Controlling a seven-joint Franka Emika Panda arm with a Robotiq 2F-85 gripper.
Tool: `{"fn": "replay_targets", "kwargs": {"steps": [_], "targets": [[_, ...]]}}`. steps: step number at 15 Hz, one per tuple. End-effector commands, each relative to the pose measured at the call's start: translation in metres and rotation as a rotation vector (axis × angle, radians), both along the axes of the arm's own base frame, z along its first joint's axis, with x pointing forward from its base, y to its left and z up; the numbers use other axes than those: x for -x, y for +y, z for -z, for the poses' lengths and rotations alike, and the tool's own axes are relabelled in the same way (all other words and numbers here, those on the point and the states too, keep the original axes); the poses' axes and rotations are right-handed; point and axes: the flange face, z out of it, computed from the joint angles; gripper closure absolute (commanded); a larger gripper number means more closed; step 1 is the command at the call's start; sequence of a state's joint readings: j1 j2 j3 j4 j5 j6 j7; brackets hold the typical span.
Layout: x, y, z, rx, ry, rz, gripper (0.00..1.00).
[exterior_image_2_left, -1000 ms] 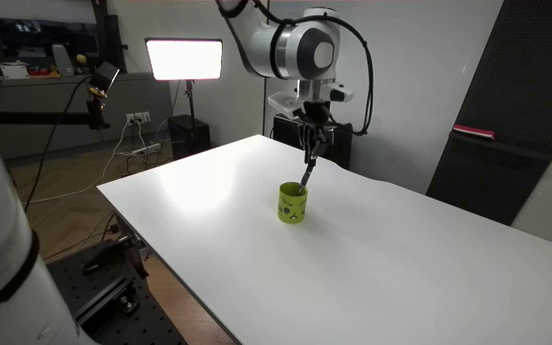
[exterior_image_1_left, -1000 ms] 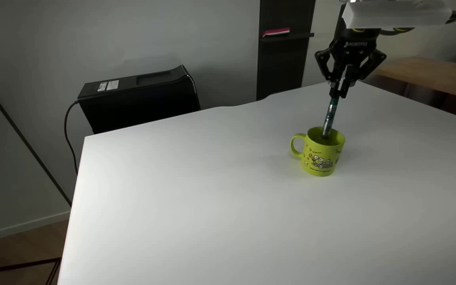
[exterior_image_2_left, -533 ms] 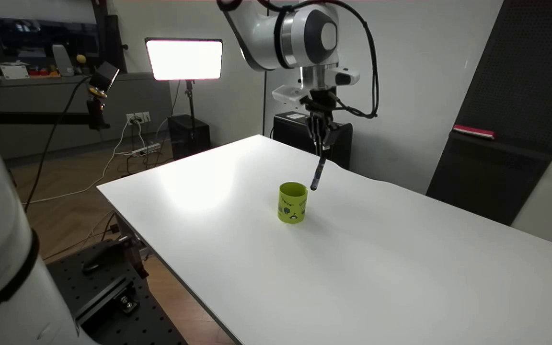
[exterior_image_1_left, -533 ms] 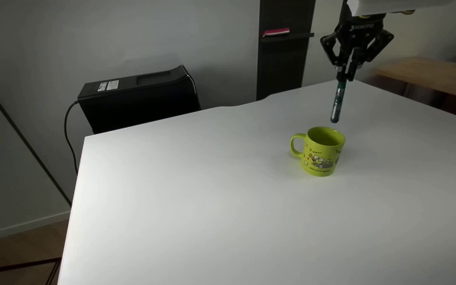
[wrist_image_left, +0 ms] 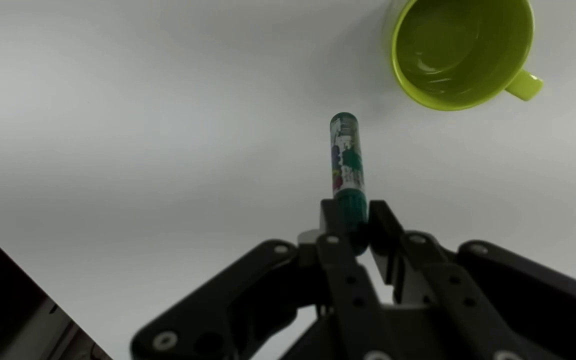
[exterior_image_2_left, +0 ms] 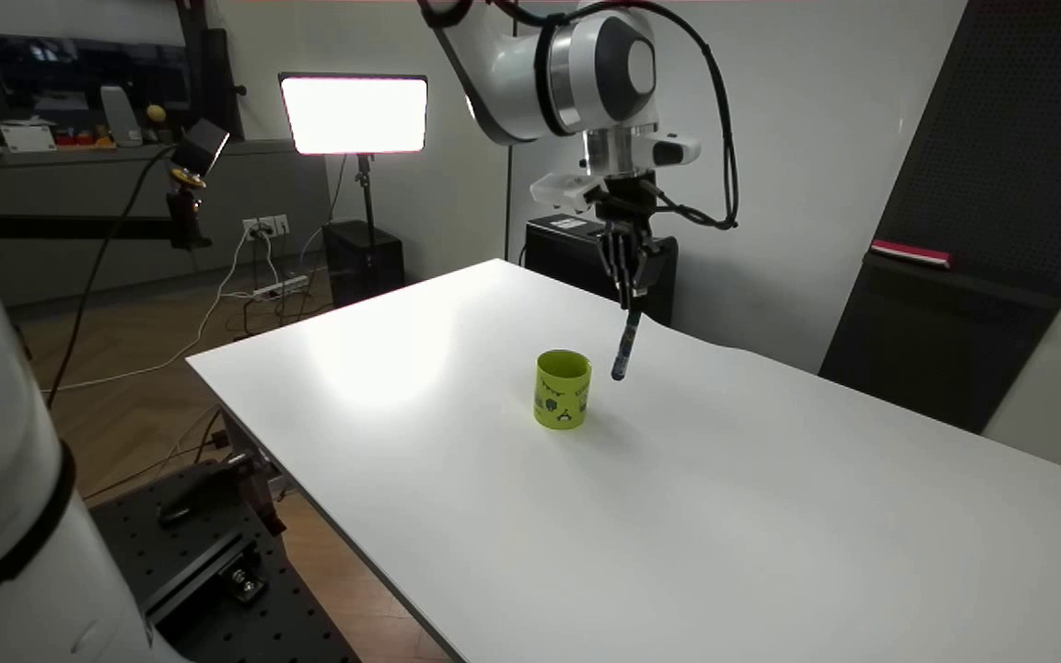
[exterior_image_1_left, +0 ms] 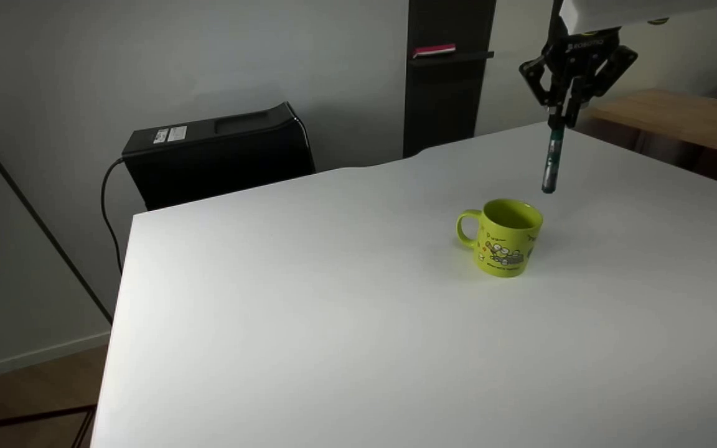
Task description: Pick the marker from the cup and put it on the table
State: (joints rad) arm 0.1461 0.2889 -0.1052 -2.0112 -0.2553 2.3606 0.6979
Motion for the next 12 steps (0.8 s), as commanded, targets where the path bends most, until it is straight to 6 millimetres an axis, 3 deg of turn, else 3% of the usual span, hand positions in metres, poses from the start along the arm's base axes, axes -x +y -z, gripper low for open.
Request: {"fn": "replay_targets", "kwargs": {"steps": [1,6,12], "targets": [[0.005,-0.016,0.013,0.034,0.032,0.047,0.95],[0.013,-0.047,0.047,0.039,0.111,0.079,0.95],[0.017,-0.088,0.086,-0.079,0.257,0.121,0.95]]}}
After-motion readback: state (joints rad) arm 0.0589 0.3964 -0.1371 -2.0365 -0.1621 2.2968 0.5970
